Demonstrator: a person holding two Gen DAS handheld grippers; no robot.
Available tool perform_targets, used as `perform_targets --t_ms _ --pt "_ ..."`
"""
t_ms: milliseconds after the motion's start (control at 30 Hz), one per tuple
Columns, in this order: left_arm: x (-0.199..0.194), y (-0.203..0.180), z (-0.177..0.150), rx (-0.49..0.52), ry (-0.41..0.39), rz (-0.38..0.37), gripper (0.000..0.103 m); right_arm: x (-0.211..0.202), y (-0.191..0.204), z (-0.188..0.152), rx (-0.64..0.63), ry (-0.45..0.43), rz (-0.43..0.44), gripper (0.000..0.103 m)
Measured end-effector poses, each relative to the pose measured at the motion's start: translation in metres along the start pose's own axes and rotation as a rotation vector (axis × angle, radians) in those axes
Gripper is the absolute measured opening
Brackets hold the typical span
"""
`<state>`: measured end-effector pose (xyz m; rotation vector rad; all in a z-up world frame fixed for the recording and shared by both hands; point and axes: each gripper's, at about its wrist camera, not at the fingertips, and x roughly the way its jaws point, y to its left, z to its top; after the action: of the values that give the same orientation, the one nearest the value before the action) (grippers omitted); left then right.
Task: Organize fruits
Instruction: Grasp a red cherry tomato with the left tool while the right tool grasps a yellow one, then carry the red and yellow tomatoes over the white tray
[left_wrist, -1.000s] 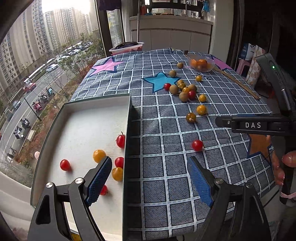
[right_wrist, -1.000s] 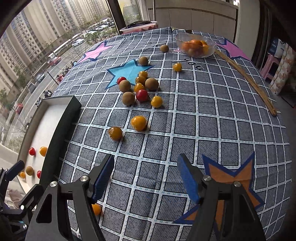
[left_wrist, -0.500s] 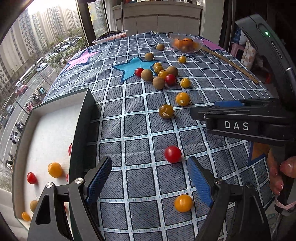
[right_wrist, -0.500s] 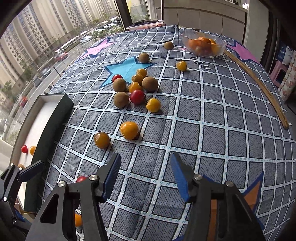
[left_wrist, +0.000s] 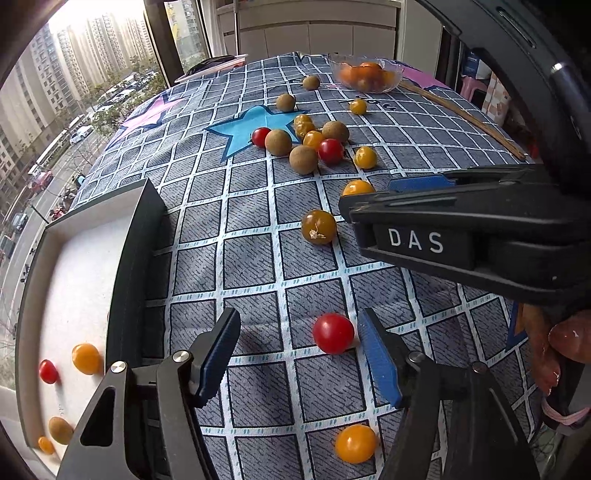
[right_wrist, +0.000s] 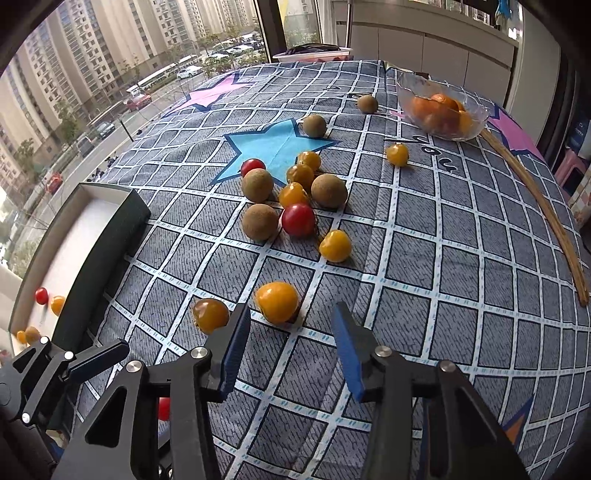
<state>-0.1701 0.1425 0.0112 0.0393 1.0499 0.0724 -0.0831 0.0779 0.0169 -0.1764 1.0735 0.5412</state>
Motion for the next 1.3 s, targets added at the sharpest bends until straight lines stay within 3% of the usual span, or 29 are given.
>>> perform_targets --t_ms 133,167,233,300,700,1300 --pt "0.0 -0.003 0.002 -0.001 0.001 -0.003 0.053 0.002 0.003 0.003 0.007 0.002 0.017 0.026" --pt "-0.001 -0.004 0.002 0.005 -0.002 -0.008 0.048 0.003 0.004 0.003 0.005 0.003 0.011 0.025" --pt "-0.001 -0.006 0.002 0.008 0.001 -0.028 0.027 0.002 0.006 0.002 0.002 0.0 0.003 0.025" --pt "-0.002 -0.007 0.001 0.011 0.001 -0.036 0.021 0.001 0.004 0.0 0.015 0.001 0.009 0.025" --pt "-0.018 0.009 -0.015 -0.045 -0.004 -0.106 0.021 -0.029 -0.015 -0.035 0.094 0.006 0.037 0.025" --pt "-0.051 0.021 -0.034 -0.048 -0.047 -0.101 0.021 -0.057 -0.006 -0.07 0.128 0.014 0.056 0.025"
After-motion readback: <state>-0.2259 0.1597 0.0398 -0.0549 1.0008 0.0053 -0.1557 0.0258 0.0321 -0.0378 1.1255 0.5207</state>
